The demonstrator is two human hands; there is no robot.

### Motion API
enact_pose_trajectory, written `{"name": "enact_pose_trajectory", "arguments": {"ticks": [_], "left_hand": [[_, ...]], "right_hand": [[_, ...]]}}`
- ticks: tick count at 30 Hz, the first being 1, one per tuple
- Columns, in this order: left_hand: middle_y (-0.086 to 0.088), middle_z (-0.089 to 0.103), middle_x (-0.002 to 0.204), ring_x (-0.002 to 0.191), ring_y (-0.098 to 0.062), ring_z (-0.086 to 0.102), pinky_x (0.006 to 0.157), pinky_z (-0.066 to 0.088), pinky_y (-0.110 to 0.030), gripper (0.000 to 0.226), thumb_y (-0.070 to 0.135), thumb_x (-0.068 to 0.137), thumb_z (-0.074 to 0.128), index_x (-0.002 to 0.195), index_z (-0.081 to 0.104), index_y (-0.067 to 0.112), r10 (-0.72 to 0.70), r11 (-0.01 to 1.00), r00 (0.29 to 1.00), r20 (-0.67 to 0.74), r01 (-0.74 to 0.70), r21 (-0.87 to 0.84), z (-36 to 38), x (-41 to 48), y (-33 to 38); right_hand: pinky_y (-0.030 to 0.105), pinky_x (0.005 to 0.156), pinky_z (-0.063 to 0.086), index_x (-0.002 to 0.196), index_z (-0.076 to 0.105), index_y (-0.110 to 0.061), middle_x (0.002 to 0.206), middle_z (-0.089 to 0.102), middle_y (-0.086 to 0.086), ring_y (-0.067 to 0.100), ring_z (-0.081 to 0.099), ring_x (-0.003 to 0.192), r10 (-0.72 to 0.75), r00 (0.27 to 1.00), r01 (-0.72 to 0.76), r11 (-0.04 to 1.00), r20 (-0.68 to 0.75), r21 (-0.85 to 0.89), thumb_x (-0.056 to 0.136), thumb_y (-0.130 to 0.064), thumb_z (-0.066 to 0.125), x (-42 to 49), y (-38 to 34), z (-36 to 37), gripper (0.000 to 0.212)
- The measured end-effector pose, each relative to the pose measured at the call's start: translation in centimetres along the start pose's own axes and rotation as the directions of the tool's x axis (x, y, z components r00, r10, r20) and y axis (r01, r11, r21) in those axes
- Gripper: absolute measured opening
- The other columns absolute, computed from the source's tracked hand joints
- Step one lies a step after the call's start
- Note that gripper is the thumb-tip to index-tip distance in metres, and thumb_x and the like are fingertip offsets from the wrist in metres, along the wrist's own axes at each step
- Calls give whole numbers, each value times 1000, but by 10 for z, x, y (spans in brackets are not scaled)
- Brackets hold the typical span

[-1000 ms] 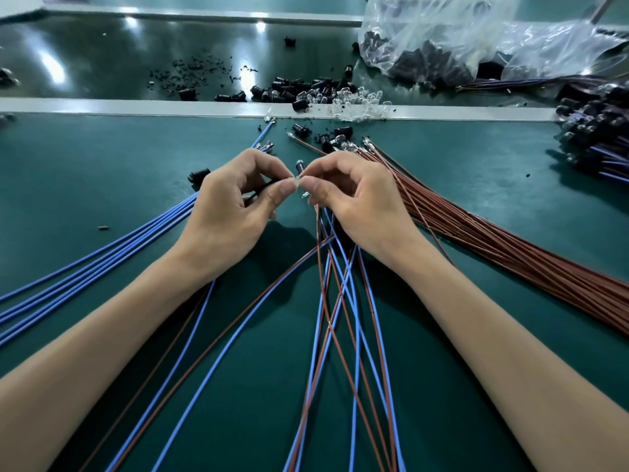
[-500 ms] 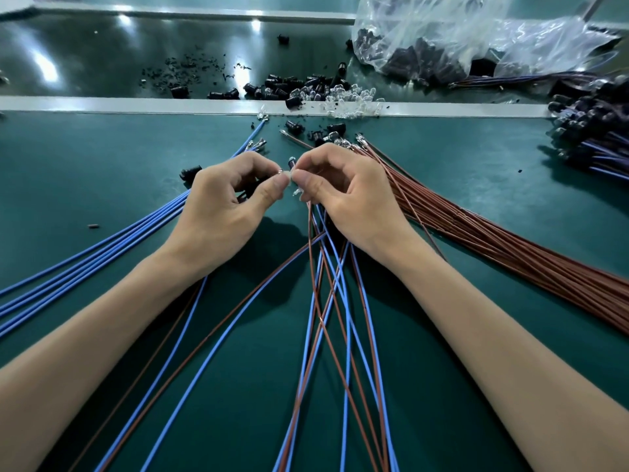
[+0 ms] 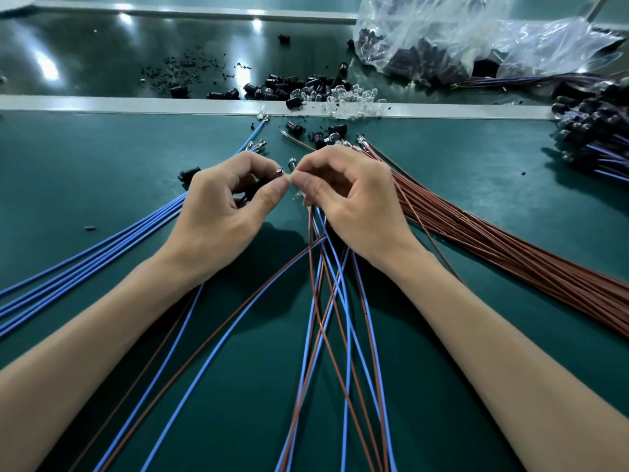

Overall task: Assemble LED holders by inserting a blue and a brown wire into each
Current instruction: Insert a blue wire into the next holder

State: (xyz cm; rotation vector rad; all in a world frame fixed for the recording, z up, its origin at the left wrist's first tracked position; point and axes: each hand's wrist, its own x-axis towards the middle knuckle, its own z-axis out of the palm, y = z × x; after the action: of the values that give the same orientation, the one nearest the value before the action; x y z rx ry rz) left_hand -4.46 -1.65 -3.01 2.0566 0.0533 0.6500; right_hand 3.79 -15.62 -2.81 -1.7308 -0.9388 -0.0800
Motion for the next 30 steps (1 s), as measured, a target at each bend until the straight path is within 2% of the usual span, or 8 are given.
{"name": "enact_pose_trajectory", "arguments": {"ticks": [4, 8, 12, 14, 16, 20, 23, 30], "left_hand": [[7, 64, 79, 73, -12, 61, 63, 51, -35, 6, 27, 86, 62, 84, 58, 30, 33, 998, 999, -15, -32, 49, 1, -1, 1], [7, 63, 80, 71, -20, 60, 65, 51, -36, 11, 28, 86, 62, 89, 60, 18, 80, 988, 996, -28, -76, 137, 3, -1, 0], [-1, 64, 77, 70, -28, 61, 66, 52, -41, 10, 26, 86, 62, 87, 61, 16, 64, 991, 998, -24, -60, 122, 2, -1, 0], [-7, 65, 77, 72, -31, 61, 65, 51, -40, 6, 24, 87, 64, 84, 61, 19, 31, 997, 999, -29, -28, 76, 1, -1, 0], [-6, 65, 75, 72, -26, 61, 63, 49, -34, 11, 19, 88, 66, 81, 60, 25, -3, 999, 999, -44, 5, 37, 0, 0, -1], [7, 64, 71, 64, 0, 57, 62, 43, -10, 16, 17, 88, 67, 78, 60, 28, -44, 999, 998, -44, 43, -20, -1, 2, -1], [7, 64, 70, 61, 5, 55, 61, 40, -7, 15, 16, 87, 66, 77, 61, 25, -56, 997, 998, -31, 54, -46, -1, 2, 0], [6, 62, 66, 54, 6, 53, 57, 36, -3, 11, 11, 88, 64, 79, 62, 16, -44, 996, 999, 28, 46, -75, 0, 2, 3]], "right_hand": [[23, 61, 49, 85, 68, -6, 69, 61, -1, 12, 58, 60, 46, 999, -47, 999, 7, 16, 87, -9, 67, 0, -1, -2, 4], [33, 60, 49, 81, 68, -7, 64, 59, -2, 19, 58, 59, 56, 998, -56, 998, 13, 1, 89, -11, 65, 0, -2, -1, 10], [19, 57, 46, 82, 67, -9, 63, 57, -9, 2, 55, 53, 80, 996, -80, 997, 41, 15, 90, -13, 65, 0, 0, -1, 9], [19, 59, 49, 85, 66, -11, 68, 60, -9, 2, 59, 54, 104, 993, -108, 991, 58, 83, 89, -12, 66, 1, 0, -1, 4], [21, 63, 53, 89, 66, -10, 75, 63, -6, 6, 63, 59, 121, 991, -130, 975, 63, 181, 88, -8, 66, 2, 1, -2, 3], [17, 70, 52, 90, 69, -7, 77, 68, -3, 4, 66, 68, 160, 987, -155, 927, 12, 341, 85, 1, 67, 5, 4, -7, 9], [19, 75, 52, 87, 70, -12, 75, 69, -7, 5, 66, 72, 179, 984, -173, 919, 17, 354, 83, 0, 70, 6, 6, -10, 12], [16, 75, 49, 92, 71, -10, 81, 69, -3, 2, 64, 78, 119, 991, -131, 937, 58, 324, 80, 0, 71, 4, 6, -7, 15]]}}
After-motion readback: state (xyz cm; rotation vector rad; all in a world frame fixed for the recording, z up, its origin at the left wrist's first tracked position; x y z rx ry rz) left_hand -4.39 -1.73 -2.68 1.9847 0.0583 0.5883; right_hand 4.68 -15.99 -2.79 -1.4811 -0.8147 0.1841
